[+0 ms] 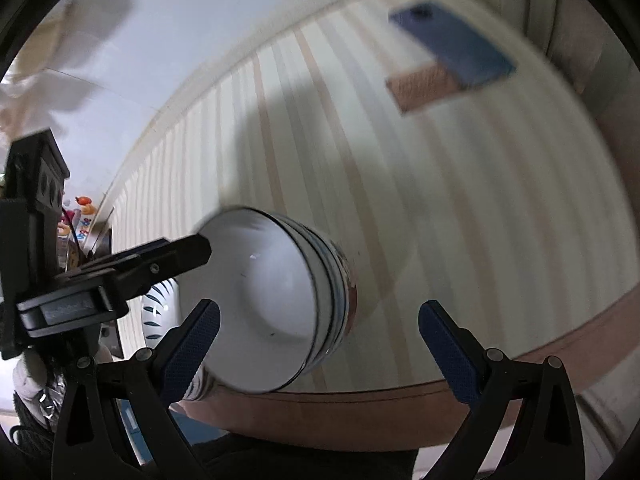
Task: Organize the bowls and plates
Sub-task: 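Grip the bowl stack rim with both grippers and lift it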
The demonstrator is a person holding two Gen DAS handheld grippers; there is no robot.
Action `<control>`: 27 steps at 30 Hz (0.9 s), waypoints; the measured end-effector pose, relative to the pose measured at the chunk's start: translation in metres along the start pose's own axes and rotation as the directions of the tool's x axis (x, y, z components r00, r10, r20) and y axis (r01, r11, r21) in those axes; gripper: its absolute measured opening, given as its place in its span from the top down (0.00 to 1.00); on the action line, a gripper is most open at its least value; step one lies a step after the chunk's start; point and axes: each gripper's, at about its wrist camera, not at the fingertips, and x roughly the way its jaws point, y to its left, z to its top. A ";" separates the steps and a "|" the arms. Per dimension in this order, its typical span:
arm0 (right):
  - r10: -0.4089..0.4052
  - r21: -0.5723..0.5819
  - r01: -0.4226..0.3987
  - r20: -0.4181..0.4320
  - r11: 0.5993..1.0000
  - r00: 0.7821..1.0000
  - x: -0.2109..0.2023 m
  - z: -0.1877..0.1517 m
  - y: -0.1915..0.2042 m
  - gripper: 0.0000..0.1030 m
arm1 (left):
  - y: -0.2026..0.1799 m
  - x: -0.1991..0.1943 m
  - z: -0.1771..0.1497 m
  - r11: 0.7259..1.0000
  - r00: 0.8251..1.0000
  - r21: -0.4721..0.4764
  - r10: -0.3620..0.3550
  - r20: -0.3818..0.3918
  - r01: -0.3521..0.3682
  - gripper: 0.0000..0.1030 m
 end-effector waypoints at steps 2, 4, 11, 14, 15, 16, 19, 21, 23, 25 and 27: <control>0.042 0.023 -0.041 -0.041 0.999 0.998 0.021 0.002 -0.009 0.02 | 0.002 0.014 0.003 1.000 0.999 -0.003 -0.018 -0.041 0.018 0.06; 0.093 0.038 -0.092 -0.052 0.995 0.994 0.035 0.005 -0.017 0.02 | 0.005 0.027 0.005 0.999 0.996 -0.012 -0.038 -0.078 0.037 0.08; 0.241 0.113 -0.230 -0.100 0.967 0.965 0.070 0.012 -0.039 0.01 | 0.008 0.050 0.005 0.987 0.977 -0.063 -0.158 -0.142 0.150 0.28; 0.281 0.138 -0.266 -0.102 0.954 0.954 0.074 0.014 -0.039 0.03 | 0.002 0.049 0.004 0.980 0.970 -0.053 -0.198 -0.139 0.192 0.40; 0.272 0.128 -0.258 -0.110 0.958 0.956 0.075 0.015 -0.038 0.13 | 0.001 0.050 0.003 0.976 0.966 -0.055 -0.214 -0.143 0.209 0.45; 0.291 0.123 -0.277 -0.114 0.953 0.950 0.076 0.017 -0.036 0.30 | 0.000 0.049 0.003 0.974 0.965 -0.055 -0.223 -0.139 0.218 0.45; 0.275 0.134 -0.257 -0.133 0.957 0.952 0.082 0.017 -0.034 0.37 | -0.003 0.047 -0.001 0.977 0.970 -0.052 -0.212 -0.121 0.207 0.45; 0.274 0.151 -0.255 -0.124 0.955 0.954 0.081 0.017 -0.035 0.38 | -0.004 0.047 -0.002 0.978 0.972 -0.067 -0.205 -0.117 0.199 0.46; 0.270 0.152 -0.252 -0.117 0.956 0.956 0.080 0.017 -0.035 0.38 | -0.003 0.044 -0.005 0.980 0.975 -0.077 -0.193 -0.113 0.185 0.46; 0.271 0.163 -0.251 -0.116 0.954 0.956 0.078 0.015 -0.037 0.37 | -0.003 0.044 -0.006 0.980 0.976 -0.088 -0.188 -0.113 0.179 0.46; 0.275 0.172 -0.252 -0.126 0.952 0.953 0.079 0.016 -0.036 0.37 | 0.000 0.043 -0.007 0.979 0.975 -0.107 -0.187 -0.120 0.174 0.47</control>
